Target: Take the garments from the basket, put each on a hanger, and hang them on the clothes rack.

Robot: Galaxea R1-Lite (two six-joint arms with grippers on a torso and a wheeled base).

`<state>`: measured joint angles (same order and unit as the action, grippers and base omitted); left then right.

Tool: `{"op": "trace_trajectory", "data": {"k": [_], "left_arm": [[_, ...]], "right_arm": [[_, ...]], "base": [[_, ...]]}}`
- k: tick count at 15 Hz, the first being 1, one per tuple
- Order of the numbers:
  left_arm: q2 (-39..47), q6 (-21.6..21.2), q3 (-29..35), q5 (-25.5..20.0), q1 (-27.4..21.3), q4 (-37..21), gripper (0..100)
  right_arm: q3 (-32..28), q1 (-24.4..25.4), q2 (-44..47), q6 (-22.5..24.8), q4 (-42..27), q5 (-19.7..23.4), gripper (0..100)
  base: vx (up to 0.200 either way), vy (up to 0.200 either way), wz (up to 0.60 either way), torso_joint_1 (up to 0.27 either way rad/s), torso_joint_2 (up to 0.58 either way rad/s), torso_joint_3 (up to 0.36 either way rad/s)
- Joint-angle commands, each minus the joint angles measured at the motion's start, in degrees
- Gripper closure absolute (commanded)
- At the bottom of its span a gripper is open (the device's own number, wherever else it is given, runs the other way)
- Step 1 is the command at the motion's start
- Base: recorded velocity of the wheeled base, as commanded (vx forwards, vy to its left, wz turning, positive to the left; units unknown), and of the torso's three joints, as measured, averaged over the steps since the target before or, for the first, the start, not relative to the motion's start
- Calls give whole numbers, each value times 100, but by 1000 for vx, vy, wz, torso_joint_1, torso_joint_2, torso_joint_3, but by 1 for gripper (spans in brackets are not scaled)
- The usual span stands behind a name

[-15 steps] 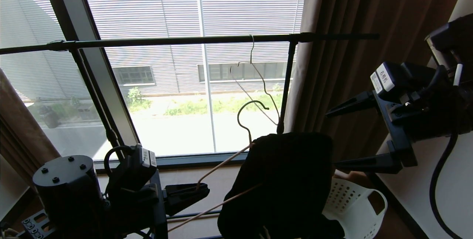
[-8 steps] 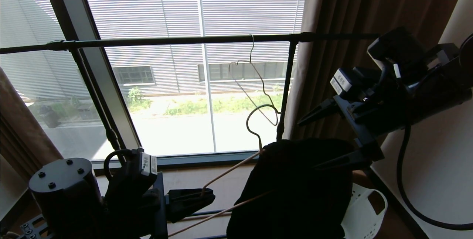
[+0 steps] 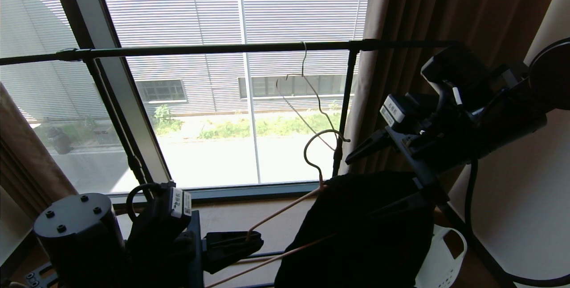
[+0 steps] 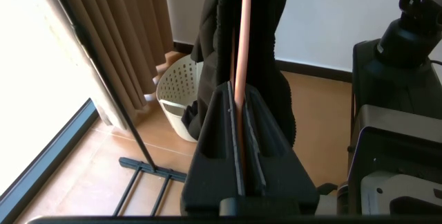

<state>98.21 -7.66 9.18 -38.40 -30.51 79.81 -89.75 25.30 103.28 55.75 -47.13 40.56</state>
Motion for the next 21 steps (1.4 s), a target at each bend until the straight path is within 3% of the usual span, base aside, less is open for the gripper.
{"op": "trace_trajectory", "data": {"k": [1,12,13,21], "left_arm": [[5,1,22,-1,2,-1,100],[23,10,66,-1,2,-1,100],[32,10,66,-1,2,-1,100],[58,10,75,-1,2,-1,100]], "right_arm": [[71,72,-1,-20,-7,5,0],[230,213,61,-29,20,14,0],[230,213,61,-29,11,22,100],[230,204,43,-82,28,22,100]], "base": [[0,0,0,0,0,0],[0,0,0,0,0,0],[0,0,0,0,0,0],[0,0,0,0,0,0]]}}
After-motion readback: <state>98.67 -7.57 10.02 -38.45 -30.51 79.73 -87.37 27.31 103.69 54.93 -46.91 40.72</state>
